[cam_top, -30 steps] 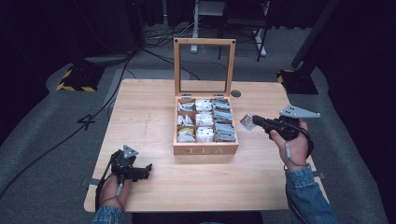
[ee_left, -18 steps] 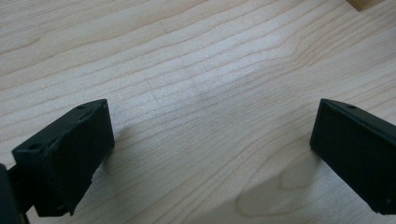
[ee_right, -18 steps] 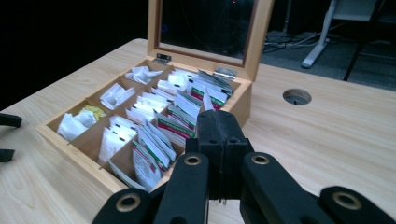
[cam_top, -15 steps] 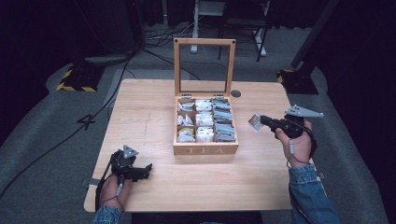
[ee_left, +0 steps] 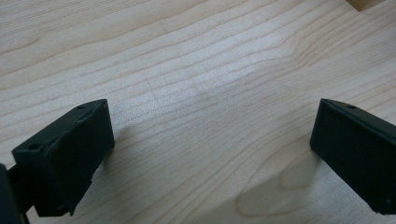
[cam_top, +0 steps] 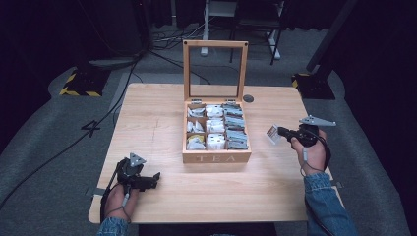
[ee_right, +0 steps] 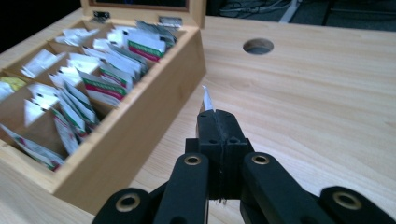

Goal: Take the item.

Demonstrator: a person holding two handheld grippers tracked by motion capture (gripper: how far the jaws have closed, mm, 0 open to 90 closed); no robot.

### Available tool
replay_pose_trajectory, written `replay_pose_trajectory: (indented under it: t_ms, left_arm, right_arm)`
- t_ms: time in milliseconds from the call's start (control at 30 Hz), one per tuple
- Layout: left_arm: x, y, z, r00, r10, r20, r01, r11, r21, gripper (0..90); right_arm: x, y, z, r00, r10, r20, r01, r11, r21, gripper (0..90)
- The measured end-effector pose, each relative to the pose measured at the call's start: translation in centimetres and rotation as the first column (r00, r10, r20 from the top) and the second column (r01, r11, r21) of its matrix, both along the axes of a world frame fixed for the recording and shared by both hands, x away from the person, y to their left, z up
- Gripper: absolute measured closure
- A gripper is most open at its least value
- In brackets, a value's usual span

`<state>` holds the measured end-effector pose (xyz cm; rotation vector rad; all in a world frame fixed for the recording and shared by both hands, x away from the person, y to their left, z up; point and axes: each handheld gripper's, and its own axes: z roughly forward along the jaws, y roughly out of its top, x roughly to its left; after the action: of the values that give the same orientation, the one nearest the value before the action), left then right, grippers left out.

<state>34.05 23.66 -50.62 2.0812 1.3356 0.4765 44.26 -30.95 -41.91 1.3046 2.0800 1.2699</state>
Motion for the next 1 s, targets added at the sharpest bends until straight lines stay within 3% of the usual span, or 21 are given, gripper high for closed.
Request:
replay_pose_trajectory:
  t_ms: [433,1000]
  left_arm:
    - [0.0,0.0,0.0,1.0000,0.000,0.000,0.000,1.0000,0.000,0.0]
    - [0.0,0.0,0.0,1.0000,0.000,0.000,0.000,1.0000,0.000,0.0]
  right_arm:
    - [0.4,-0.3,-2.4,0.9971,-0.017,-0.074,0.014,0.999,-0.040,90.0]
    - [0.7,-1.2,-3.6,0.9913,-0.057,-0.118,0.052,0.998,-0.047,89.8]
